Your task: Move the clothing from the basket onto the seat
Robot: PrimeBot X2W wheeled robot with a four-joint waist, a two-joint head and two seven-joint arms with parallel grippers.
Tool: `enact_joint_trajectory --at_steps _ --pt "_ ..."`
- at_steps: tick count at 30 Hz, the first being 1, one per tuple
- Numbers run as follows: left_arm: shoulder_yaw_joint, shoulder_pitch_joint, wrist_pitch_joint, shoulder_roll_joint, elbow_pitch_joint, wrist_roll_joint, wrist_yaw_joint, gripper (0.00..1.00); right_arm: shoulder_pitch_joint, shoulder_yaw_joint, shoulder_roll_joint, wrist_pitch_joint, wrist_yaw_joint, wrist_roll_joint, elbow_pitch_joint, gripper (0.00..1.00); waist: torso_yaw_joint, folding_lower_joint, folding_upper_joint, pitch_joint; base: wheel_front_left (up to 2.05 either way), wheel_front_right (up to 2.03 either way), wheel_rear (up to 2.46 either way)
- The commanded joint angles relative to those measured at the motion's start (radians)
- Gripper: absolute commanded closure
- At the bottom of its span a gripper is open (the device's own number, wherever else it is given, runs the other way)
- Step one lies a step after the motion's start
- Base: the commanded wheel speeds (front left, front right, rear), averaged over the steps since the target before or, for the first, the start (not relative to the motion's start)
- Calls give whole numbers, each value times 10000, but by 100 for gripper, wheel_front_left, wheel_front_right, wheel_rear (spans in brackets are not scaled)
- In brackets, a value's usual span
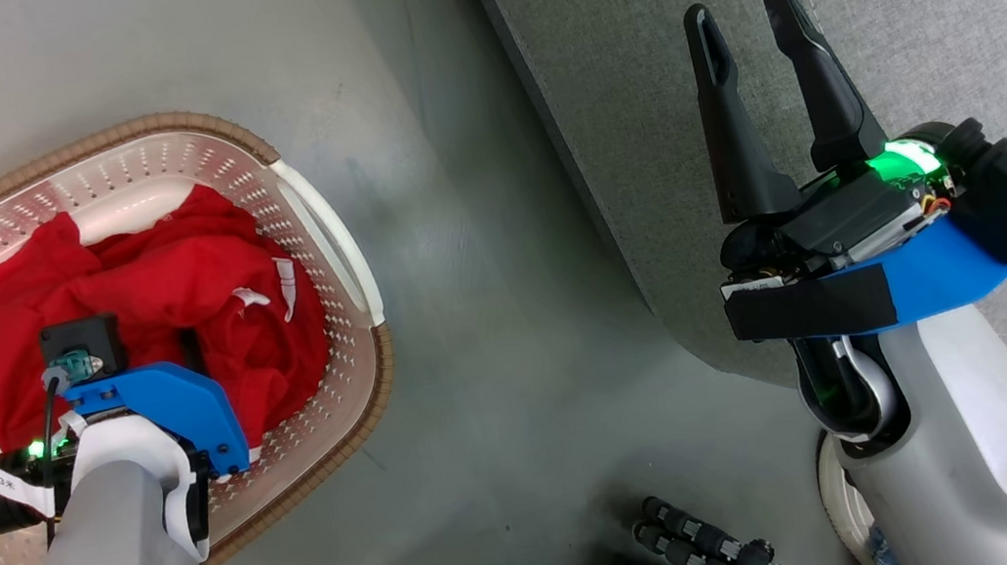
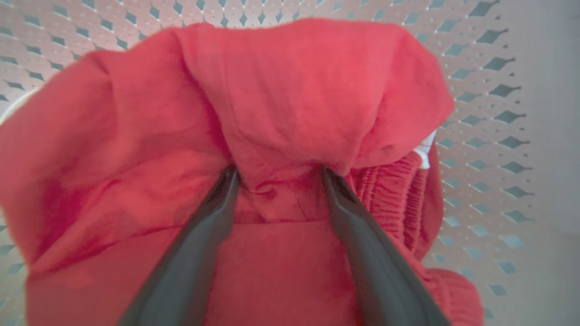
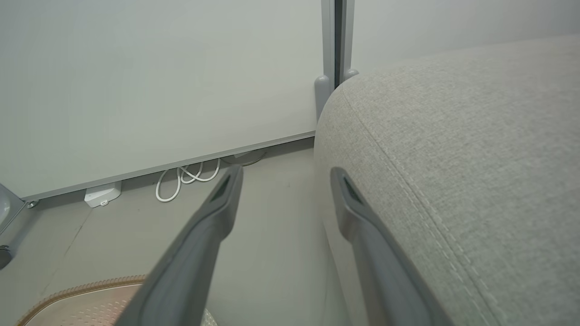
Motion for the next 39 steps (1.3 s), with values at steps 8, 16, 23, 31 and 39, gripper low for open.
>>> enact_joint_trajectory --at_steps 8,16,23,31,39 --pt "-131 -387 193 172 499 105 384 100 -187 17 -7 -46 -3 150 -22 0 -42 -1 0 96 0 0 0" --pt "-170 -620 -94 253 964 -66 164 100 -212 -18 -7 -47 -1 137 78 0 -16 -1 0 35 0 0 0" --pt "-175 -648 -324 88 1486 -270 -56 100 -217 -8 -7 -45 -3 -97 302 0 180 -1 0 -390 0 0 0" --pt "-531 -194 -527 -505 2097 -364 -707 100 497 -399 -13 -30 -3 -934 1105 0 989 -1 0 -2414 0 0 0" --pt "-1084 323 -563 -946 2184 -870 -1531 100 1440 -866 -18 -29 -3 -1962 1883 0 2083 -1 0 -5113 0 0 0"
